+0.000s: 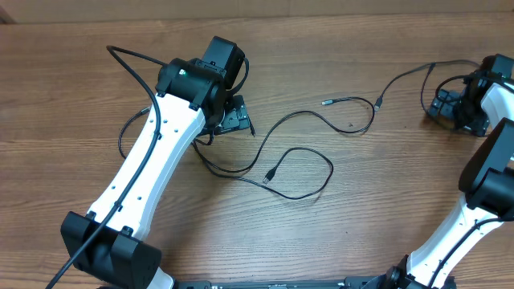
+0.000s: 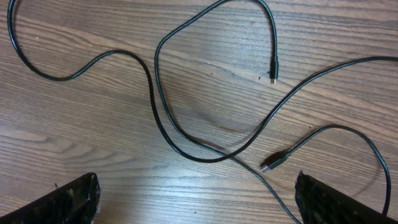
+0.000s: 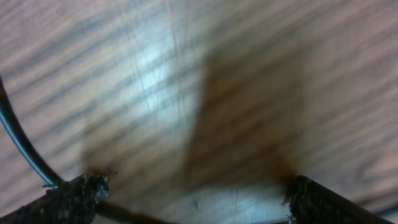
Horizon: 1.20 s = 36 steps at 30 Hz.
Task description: Untangle cables
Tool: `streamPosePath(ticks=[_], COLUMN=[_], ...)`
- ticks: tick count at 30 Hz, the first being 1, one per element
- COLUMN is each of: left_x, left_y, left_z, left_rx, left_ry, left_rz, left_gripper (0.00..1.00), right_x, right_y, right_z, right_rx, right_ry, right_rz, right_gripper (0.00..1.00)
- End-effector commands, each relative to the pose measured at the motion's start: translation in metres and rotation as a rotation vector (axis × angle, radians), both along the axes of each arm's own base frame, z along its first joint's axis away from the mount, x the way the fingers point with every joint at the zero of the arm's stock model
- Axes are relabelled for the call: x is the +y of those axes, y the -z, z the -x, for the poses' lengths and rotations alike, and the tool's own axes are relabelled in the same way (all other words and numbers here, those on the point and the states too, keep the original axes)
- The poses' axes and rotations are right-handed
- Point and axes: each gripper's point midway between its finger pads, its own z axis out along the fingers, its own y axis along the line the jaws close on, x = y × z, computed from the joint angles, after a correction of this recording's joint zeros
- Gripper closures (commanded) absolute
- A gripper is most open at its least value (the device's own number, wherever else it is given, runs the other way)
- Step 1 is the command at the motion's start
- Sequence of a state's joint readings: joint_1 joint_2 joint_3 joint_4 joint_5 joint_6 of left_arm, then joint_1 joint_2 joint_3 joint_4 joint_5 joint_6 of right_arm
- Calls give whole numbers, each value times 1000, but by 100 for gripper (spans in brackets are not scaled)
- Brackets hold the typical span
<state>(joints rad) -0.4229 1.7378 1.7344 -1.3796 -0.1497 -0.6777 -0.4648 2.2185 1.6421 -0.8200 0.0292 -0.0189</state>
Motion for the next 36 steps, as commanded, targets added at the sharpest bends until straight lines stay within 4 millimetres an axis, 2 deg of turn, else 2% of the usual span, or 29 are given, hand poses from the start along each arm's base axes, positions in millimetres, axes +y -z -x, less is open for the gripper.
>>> streamPosePath(ticks=[1, 4, 14, 18, 24, 36], left_x=[0, 0, 0, 0, 0, 0], left_y=[2, 2, 2, 2, 2, 2], left_z=[-1, -1, -1, -1, -1, -1], left_rx=[8, 7, 7, 8, 7, 7], left_ry=[9, 9, 9, 9, 9, 9], left_rz=[0, 0, 0, -1, 0, -1], left_gripper=[0, 0, 0, 0, 0, 0], right_x=[5, 5, 15, 24, 41, 43], right_y=[-18, -42, -38, -28, -2, 32], right_z=[8, 8, 24, 30, 49, 53], right_rx=[-2, -33, 32, 59, 119, 71], right_ry=[16, 16, 12, 0, -15, -17], right_rz=[-12, 3, -29, -42, -69, -46], right_gripper=[3, 3, 3, 3, 3, 0])
